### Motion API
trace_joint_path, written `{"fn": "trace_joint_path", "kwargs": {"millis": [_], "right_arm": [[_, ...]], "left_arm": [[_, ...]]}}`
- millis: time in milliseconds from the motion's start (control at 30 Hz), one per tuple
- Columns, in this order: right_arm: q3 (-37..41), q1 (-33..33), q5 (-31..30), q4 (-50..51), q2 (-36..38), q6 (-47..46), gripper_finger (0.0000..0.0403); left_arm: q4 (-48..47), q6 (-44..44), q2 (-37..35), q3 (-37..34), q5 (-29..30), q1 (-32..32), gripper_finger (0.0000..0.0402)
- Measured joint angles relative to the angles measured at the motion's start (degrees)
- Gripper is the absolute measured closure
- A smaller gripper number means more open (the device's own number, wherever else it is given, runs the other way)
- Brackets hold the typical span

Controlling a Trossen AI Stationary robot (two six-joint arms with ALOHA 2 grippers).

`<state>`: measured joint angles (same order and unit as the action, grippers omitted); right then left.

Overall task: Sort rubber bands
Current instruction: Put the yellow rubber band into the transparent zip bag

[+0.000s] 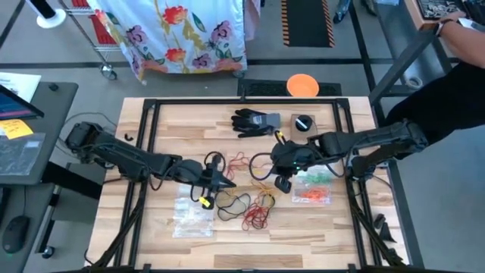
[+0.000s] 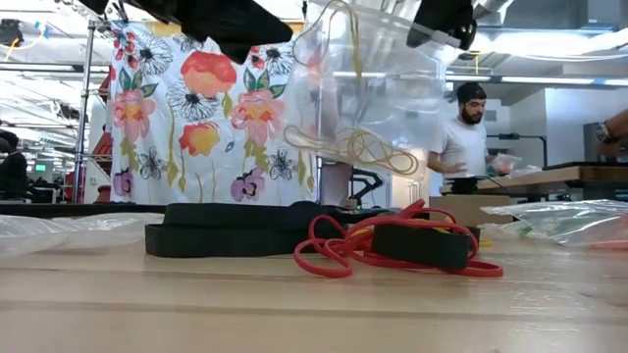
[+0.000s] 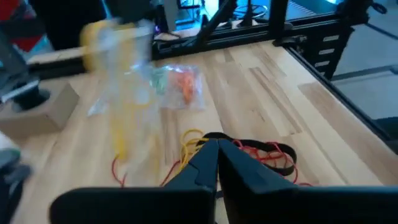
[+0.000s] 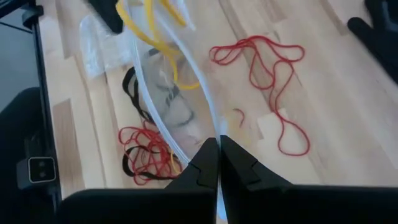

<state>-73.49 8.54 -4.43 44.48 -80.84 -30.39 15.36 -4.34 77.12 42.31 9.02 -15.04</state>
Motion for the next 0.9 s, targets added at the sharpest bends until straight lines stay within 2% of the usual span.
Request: {"fn": "trace_joint_path", "kwargs": {"millis": [100, 267, 400, 533, 633, 900], "right_arm": [[0.0, -0.6, 0.0, 0.0, 0.0, 0.0, 0.0397], [0.0, -0.9, 0.2, 0.8, 0.0, 0.2, 0.0397], [0.0, -0.7, 0.2, 1.2, 0.0, 0.2, 0.0397], [0.0, -0.7, 0.2, 1.2, 0.0, 0.3, 0.0397], [0.0, -0.7, 0.2, 1.2, 0.0, 0.2, 0.0397], [0.0, -0.7, 0.2, 1.3, 0.0, 0.3, 0.0397]], "left_arm": [[0.5, -2.0, 0.7, 0.0, 0.3, -0.3, 0.0359], [2.1, -7.9, 0.8, 0.1, 3.9, -1.0, 0.028], [1.6, -5.3, 0.9, 0.0, 5.4, -1.3, 0.0238], [2.1, -4.8, 0.9, 0.1, 10.7, -0.7, 0.0229], [2.1, -8.5, 0.9, 0.1, 10.8, -0.2, 0.0229], [2.2, -8.5, 0.9, 0.1, 11.0, 2.2, 0.0228]]}}
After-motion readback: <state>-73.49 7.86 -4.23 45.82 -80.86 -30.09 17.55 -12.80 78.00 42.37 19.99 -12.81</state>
